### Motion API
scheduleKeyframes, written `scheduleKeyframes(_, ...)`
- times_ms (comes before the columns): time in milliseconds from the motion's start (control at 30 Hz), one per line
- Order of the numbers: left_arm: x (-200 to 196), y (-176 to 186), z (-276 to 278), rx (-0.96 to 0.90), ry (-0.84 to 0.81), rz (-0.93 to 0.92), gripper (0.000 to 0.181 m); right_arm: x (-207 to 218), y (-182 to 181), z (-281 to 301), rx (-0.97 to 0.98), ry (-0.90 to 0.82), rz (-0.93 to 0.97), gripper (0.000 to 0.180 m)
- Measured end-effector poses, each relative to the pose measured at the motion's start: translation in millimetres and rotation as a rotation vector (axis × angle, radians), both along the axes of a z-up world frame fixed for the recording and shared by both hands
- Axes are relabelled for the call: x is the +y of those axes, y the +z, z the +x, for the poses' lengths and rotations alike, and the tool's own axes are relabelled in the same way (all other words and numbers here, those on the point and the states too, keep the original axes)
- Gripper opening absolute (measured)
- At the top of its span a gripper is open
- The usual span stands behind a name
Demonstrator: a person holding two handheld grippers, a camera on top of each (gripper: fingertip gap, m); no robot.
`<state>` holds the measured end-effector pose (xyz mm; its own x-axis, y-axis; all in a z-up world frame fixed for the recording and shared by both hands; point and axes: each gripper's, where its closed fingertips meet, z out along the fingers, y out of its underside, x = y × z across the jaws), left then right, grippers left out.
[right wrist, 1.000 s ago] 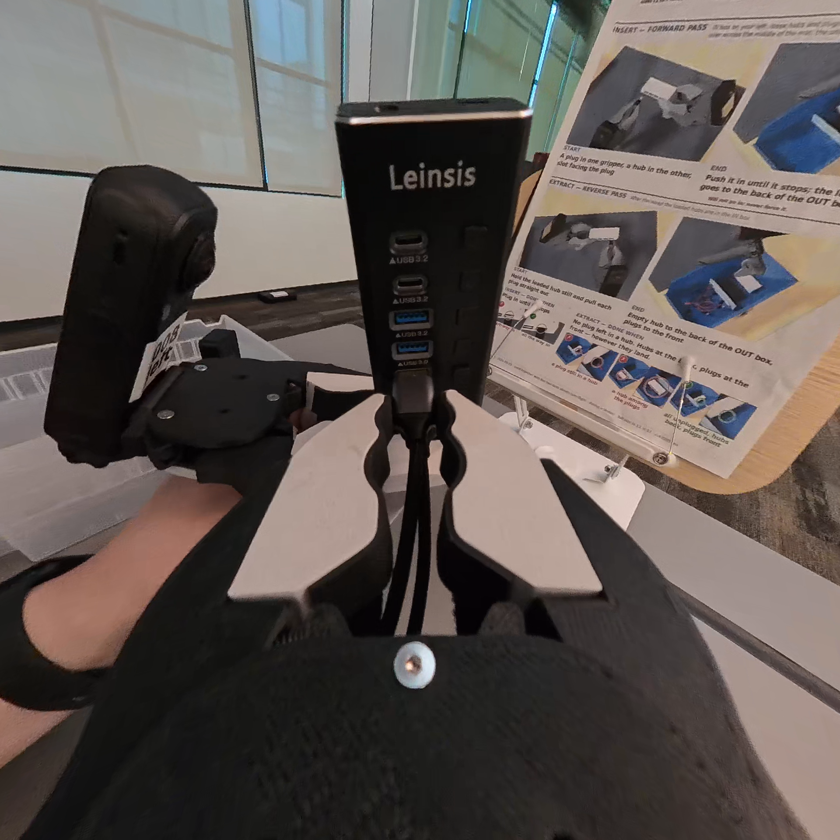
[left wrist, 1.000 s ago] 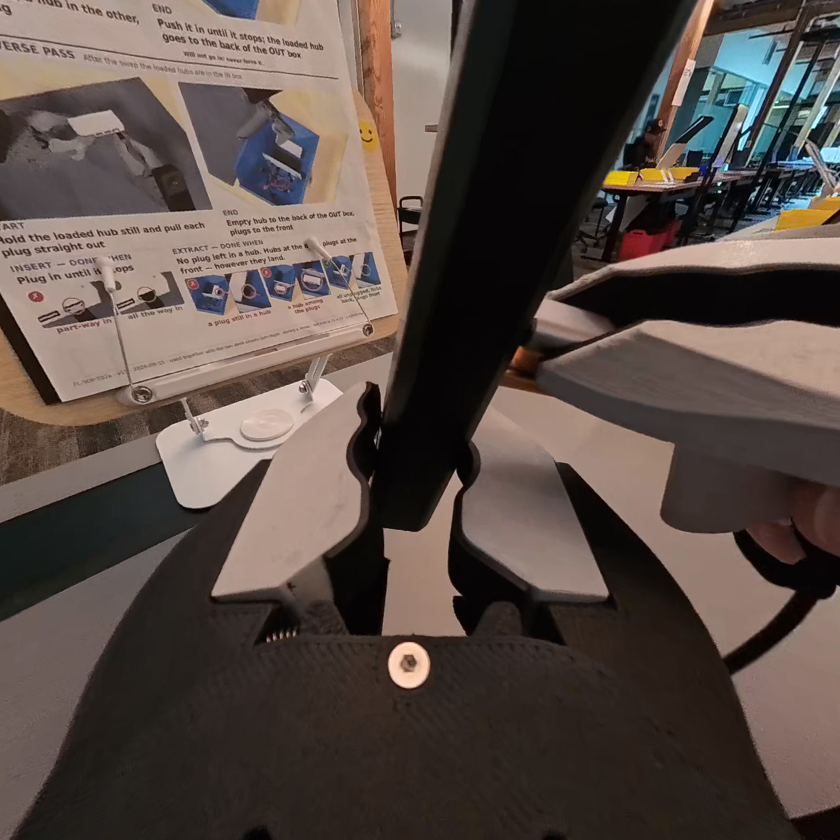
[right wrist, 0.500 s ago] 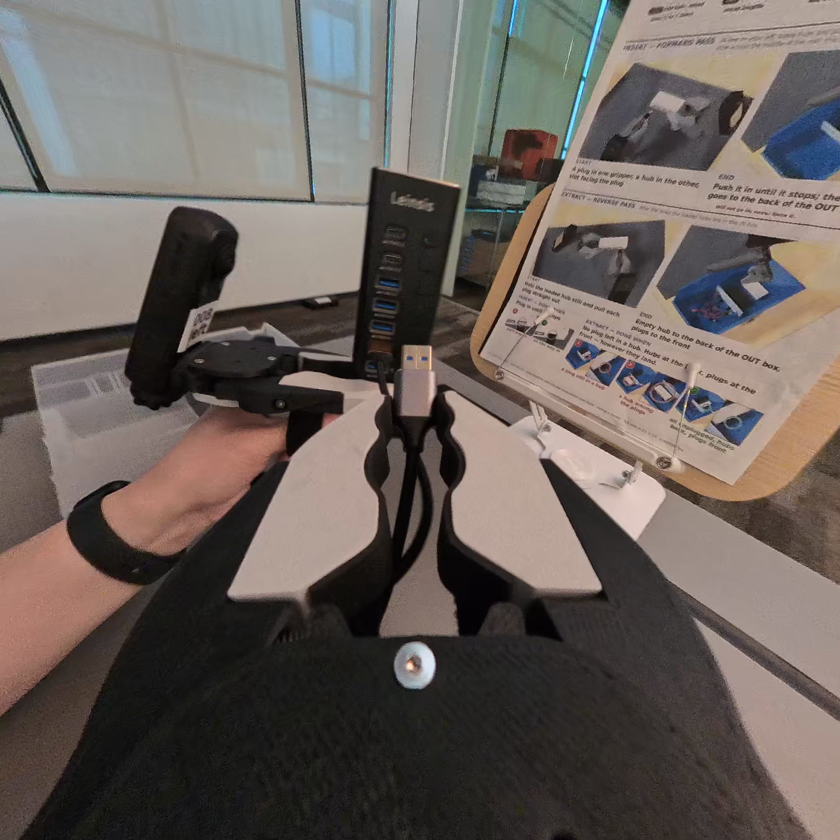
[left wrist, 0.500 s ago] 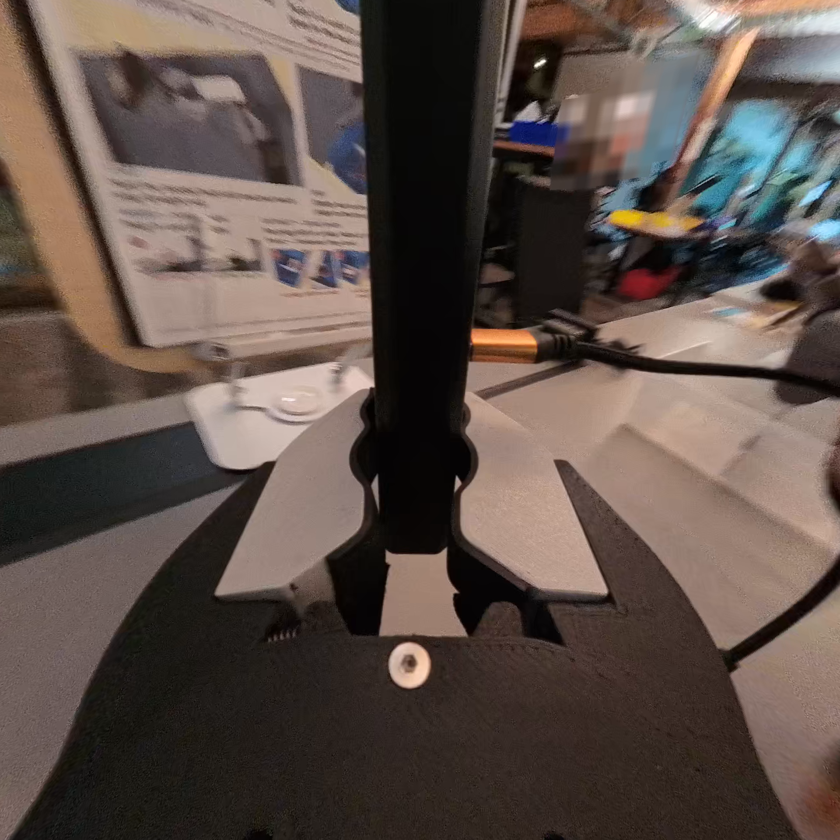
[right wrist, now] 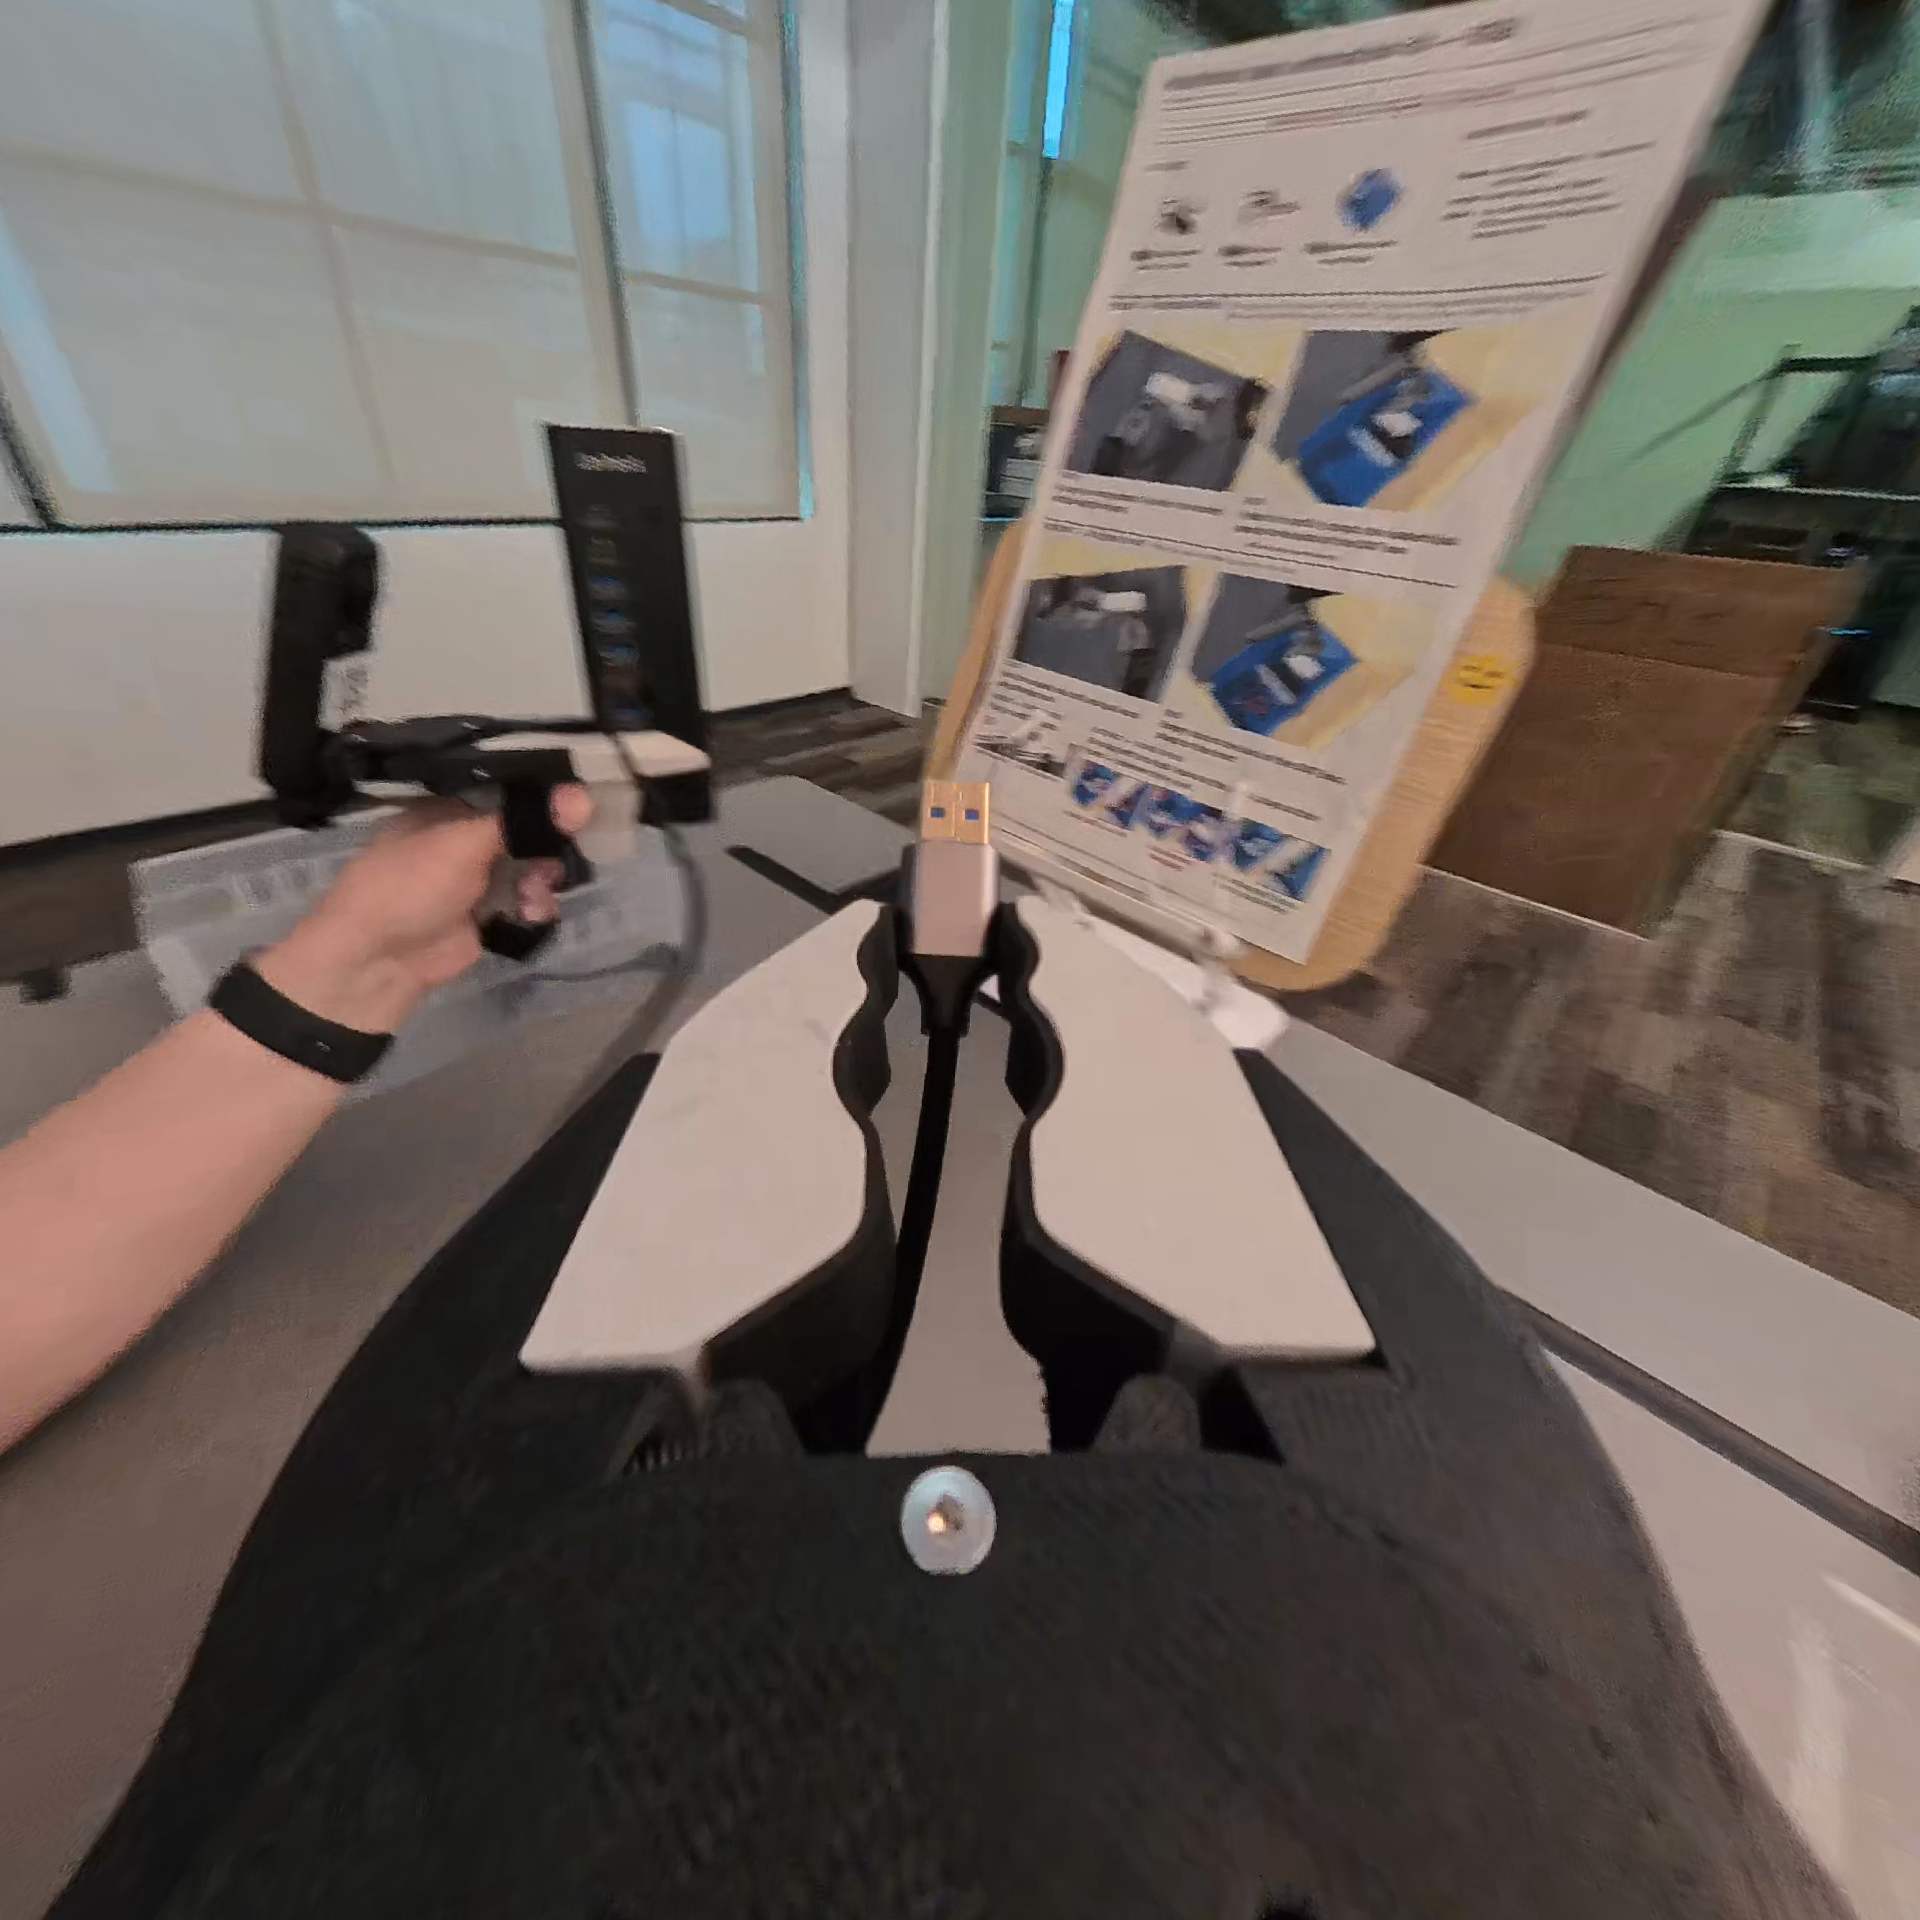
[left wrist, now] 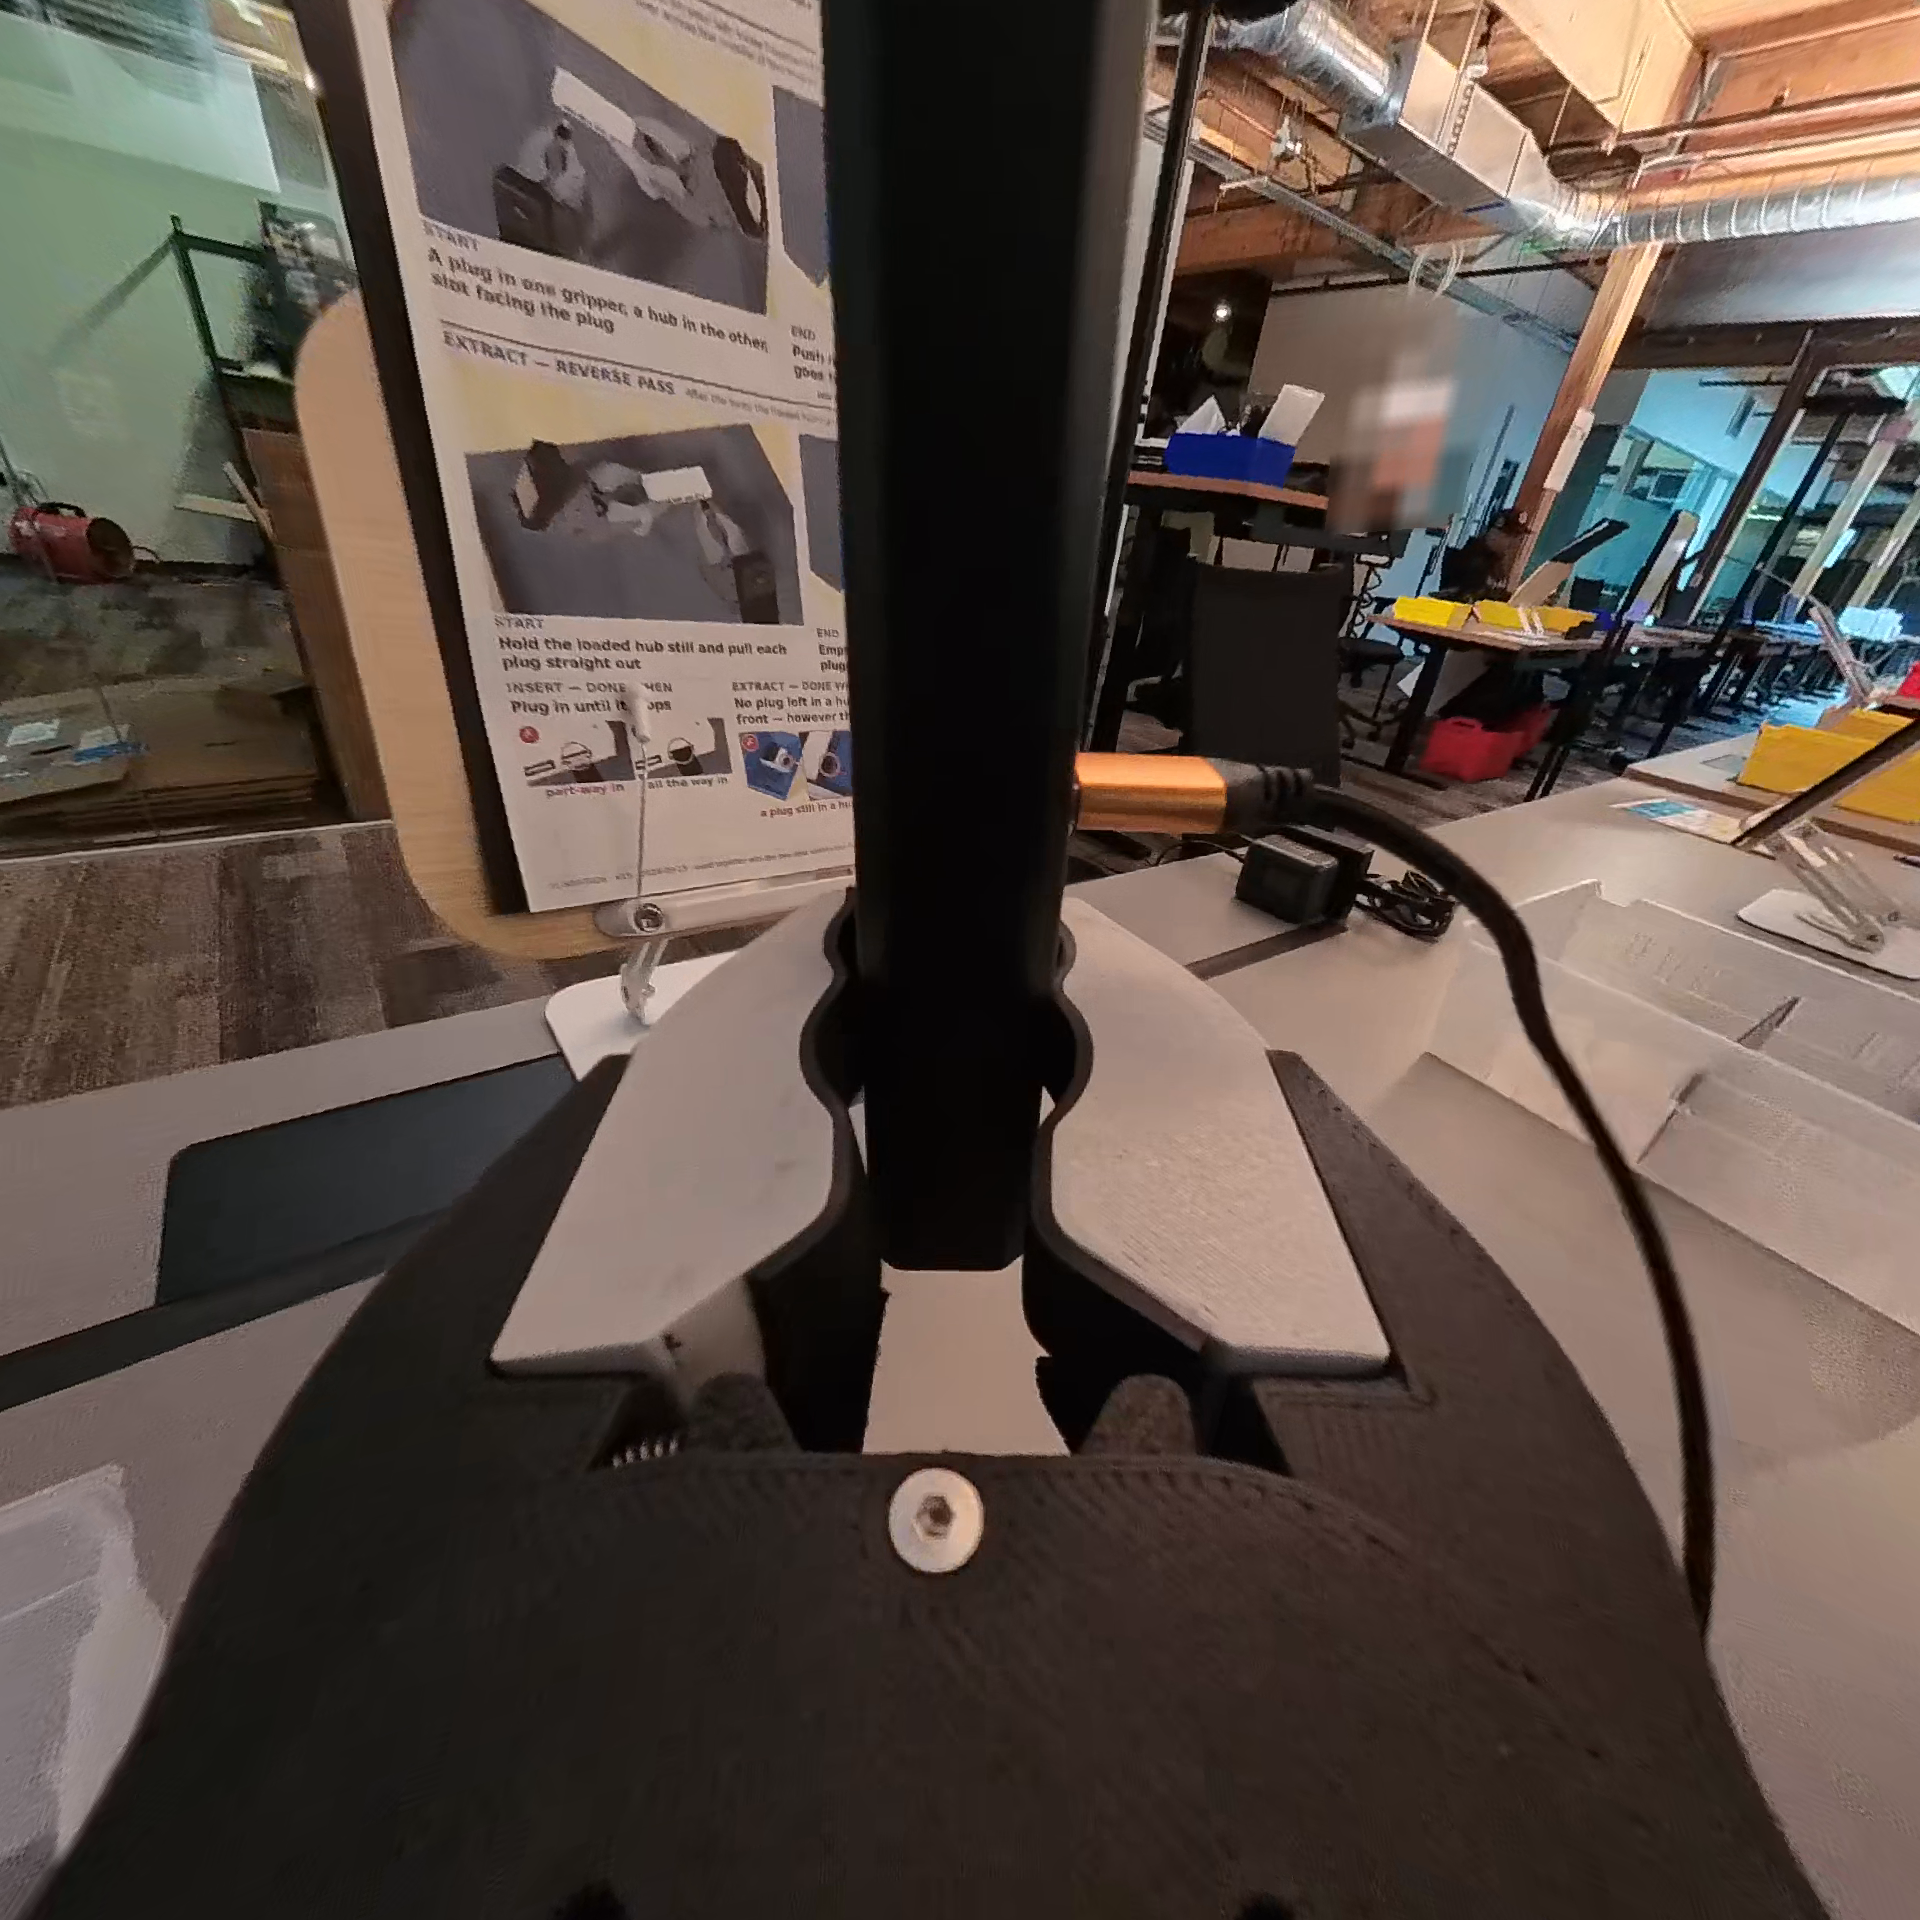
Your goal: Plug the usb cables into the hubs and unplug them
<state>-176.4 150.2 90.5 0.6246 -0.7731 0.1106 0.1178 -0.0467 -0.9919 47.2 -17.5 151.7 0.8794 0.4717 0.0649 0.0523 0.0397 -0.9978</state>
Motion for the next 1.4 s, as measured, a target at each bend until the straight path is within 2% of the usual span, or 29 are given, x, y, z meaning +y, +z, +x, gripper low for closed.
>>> scheduleKeyframes(100, -8.8, 10.5, 0.4, -0.037, -0.041, 0.016, 0.029, -19.4, 1.3, 64.4, -0.076, -0.140, -0.004, 0.018)
scheduleKeyframes(300, -22.9, 21.5, 11.3, -0.065, -0.112, 0.029, 0.029, -58.8, -11.9, 192.3, -0.207, -0.248, 0.003, 0.019)
scheduleKeyframes(433, -31.2, 22.2, 25.0, -0.043, -0.148, 0.037, 0.029, -69.0, -81.6, 243.4, -0.207, -0.198, -0.148, 0.018)
scheduleKeyframes(533, -38.0, 21.6, 36.8, -0.021, -0.172, 0.045, 0.029, -72.5, -145.3, 254.5, -0.255, -0.119, -0.313, 0.018)
scheduleKeyframes(633, -45.6, 21.0, 49.4, -0.009, -0.210, 0.046, 0.029, -73.5, -197.9, 265.0, -0.396, -0.107, -0.515, 0.019)
scheduleKeyframes(733, -51.9, 19.0, 60.7, 0.018, -0.232, 0.055, 0.029, -75.9, -229.5, 276.3, -0.580, -0.109, -0.668, 0.021)
scheduleKeyframes(833, -57.0, 17.4, 69.8, 0.046, -0.246, 0.070, 0.029, -74.7, -238.0, 289.2, -0.696, -0.132, -0.732, 0.028)
scheduleKeyframes(967, -62.9, 15.5, 80.1, 0.052, -0.277, 0.068, 0.029, -65.3, -209.0, 287.6, -0.726, -0.137, -0.634, 0.038)
scheduleKeyframes(1067, -66.3, 14.6, 86.6, 0.046, -0.298, 0.068, 0.029, -56.8, -162.2, 262.1, -0.728, -0.136, -0.466, 0.037)
scheduleKeyframes(1167, -68.9, 13.8, 91.8, 0.046, -0.307, 0.077, 0.029, -44.0, -105.3, 208.3, -0.695, -0.133, -0.208, 0.038)
scheduleKeyframes(1267, -69.3, 12.7, 95.4, 0.052, -0.291, 0.090, 0.029, -33.5, -50.3, 129.4, -0.548, -0.108, 0.060, 0.040)
scheduleKeyframes(1400, -62.2, 9.8, 94.1, 0.072, -0.215, 0.116, 0.029, -20.4, -4.6, 24.6, -0.223, -0.072, 0.246, 0.043)
